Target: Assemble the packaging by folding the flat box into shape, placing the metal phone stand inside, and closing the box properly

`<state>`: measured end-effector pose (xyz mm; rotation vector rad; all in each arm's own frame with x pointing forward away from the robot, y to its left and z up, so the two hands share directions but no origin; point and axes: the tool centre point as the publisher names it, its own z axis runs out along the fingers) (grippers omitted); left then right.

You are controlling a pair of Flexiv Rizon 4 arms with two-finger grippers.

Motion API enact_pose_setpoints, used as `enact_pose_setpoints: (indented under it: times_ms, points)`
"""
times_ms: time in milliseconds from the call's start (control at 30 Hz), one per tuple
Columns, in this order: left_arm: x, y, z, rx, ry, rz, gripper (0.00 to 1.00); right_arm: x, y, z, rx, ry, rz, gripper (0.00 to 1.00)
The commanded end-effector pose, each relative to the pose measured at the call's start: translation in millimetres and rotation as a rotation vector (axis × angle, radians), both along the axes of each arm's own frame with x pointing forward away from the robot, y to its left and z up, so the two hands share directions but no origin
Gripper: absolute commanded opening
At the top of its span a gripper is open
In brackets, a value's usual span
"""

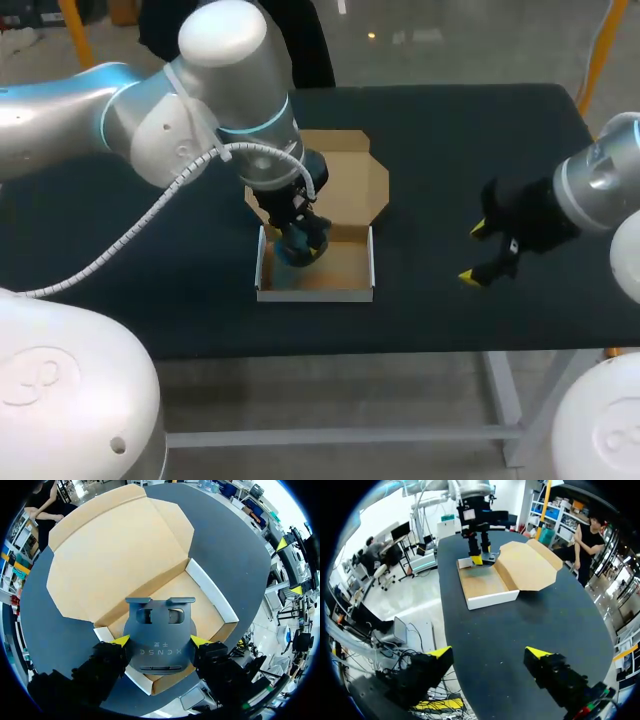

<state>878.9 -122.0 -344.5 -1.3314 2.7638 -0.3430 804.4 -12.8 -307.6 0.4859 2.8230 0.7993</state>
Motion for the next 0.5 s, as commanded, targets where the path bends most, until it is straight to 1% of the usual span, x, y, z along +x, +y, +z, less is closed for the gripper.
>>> enact_pose_setpoints:
  times_ms: [33,267,367,433,500]
  points:
    - [5.2,-5.3,-5.9,-0.002,0.005,0.001,0.00,-3.0,-1.6,2.2,0.004,0.000,0.003,1.00]
    - [6.2,-9.1,-19.0,-0.008,0.000,0.003,0.00,-3.0,-1.6,2.2,0.004,0.000,0.003,1.00]
    - [7.1,-10.0,-24.0,-0.009,0.008,0.005,0.00,-3.0,-1.6,2.2,0.004,0.000,0.003,1.00]
    - [5.5,-10.6,-27.3,-0.009,0.014,0.003,0.00,-3.0,-1.6,2.2,0.004,0.000,0.003,1.00]
    - [3.9,-12.1,-30.7,-0.004,0.005,0.000,0.00,-3.0,-1.6,2.2,0.004,0.000,0.003,1.00]
